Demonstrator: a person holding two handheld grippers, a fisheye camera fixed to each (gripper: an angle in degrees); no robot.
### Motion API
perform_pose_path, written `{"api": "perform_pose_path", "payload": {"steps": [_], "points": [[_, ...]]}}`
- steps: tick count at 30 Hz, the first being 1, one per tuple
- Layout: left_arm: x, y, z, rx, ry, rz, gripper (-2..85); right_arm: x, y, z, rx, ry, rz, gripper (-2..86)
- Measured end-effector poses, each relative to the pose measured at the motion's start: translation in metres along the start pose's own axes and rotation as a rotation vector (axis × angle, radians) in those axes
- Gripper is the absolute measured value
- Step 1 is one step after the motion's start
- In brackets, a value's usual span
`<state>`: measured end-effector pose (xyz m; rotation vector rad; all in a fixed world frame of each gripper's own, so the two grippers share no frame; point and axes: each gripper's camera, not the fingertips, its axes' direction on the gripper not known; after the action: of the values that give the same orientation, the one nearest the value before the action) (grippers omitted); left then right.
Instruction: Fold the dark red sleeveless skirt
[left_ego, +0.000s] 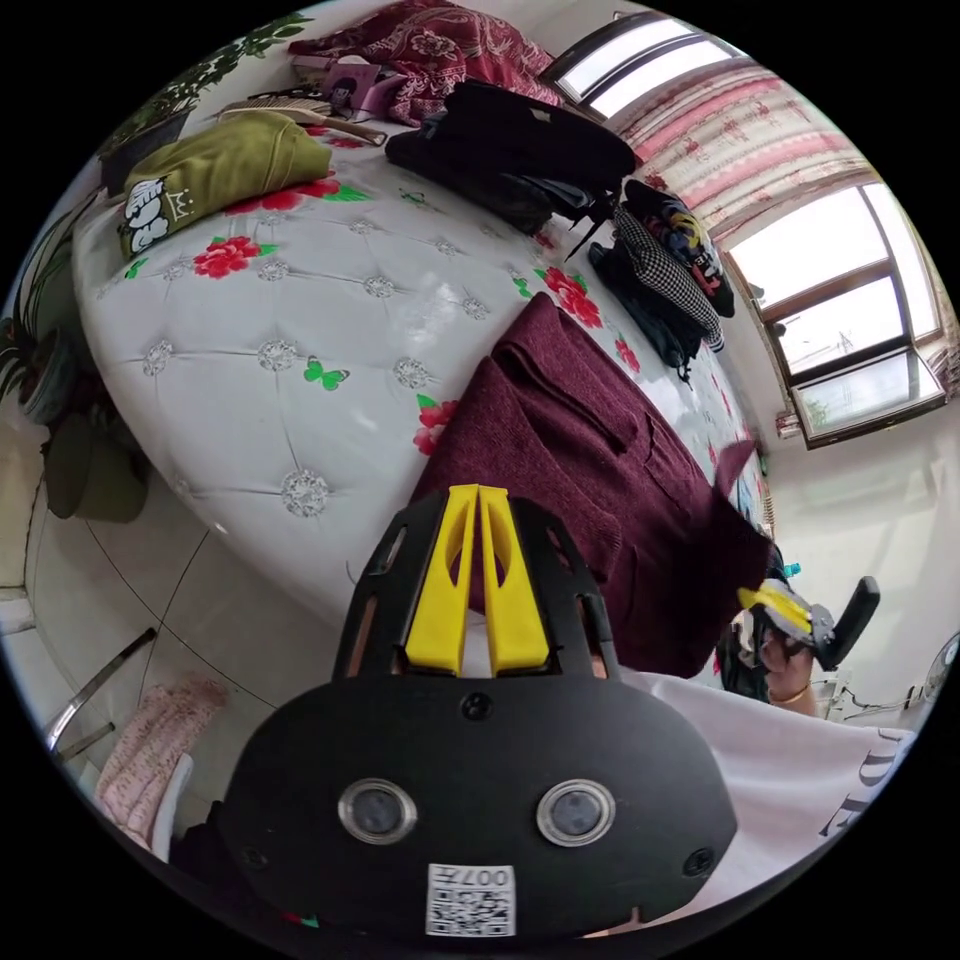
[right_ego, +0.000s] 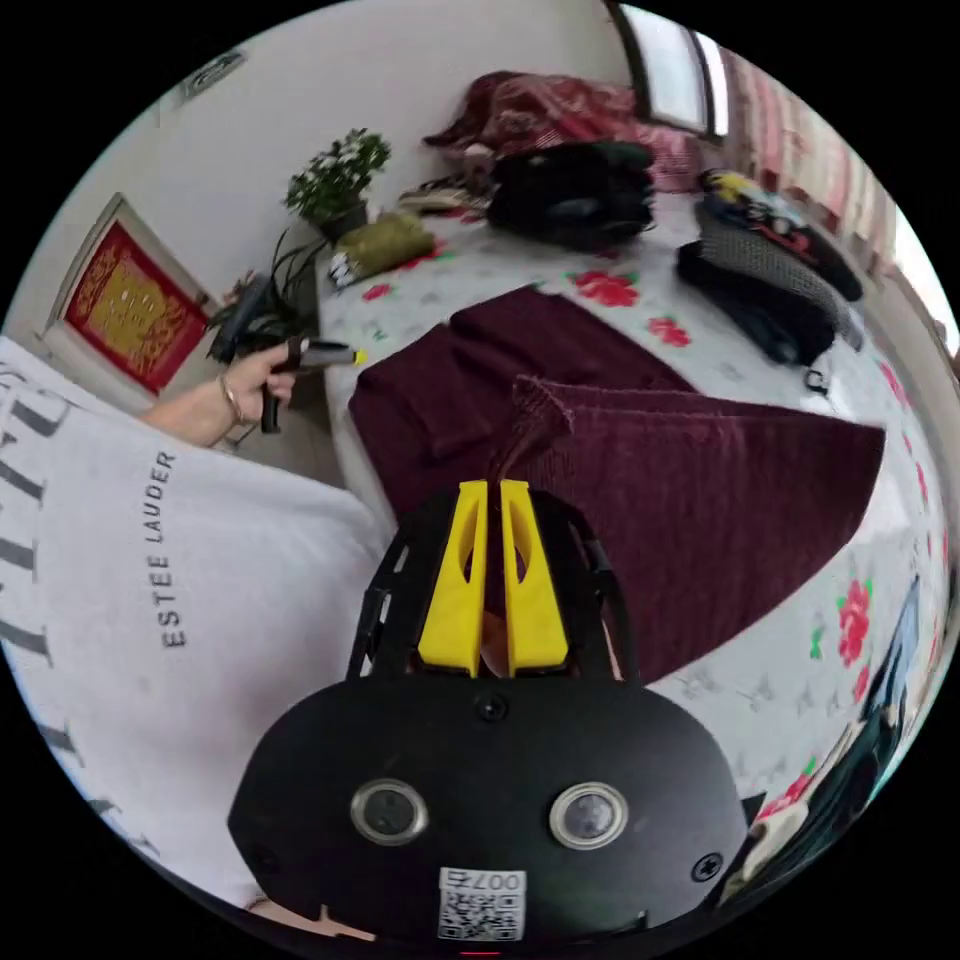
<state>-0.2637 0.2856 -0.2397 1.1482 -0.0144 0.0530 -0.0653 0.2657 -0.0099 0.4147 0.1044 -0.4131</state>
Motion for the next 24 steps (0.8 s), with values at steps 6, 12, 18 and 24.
{"api": "perform_pose_path", "payload": {"steps": [6, 12, 18, 24], "points": [[-0.032, 0.002, -0.01, -0.015, -0.018, -0.041, -0.8, -0.059, 0.008, 0.152, -0.23, -0.151, 0.016, 0.1], [-0.051, -0.013, -0.018, 0.003, -0.023, -0.059, 2.8, -0.091, 0.007, 0.187, -0.223, -0.179, -0.011, 0.1], [-0.05, -0.028, -0.014, 0.004, 0.0, -0.041, 5.8, -0.141, 0.028, 0.236, -0.35, -0.119, -0.182, 0.5], [-0.032, -0.032, 0.012, -0.023, 0.024, -0.014, 9.6, -0.106, 0.029, 0.292, -0.457, -0.343, 0.008, 2.7]]}}
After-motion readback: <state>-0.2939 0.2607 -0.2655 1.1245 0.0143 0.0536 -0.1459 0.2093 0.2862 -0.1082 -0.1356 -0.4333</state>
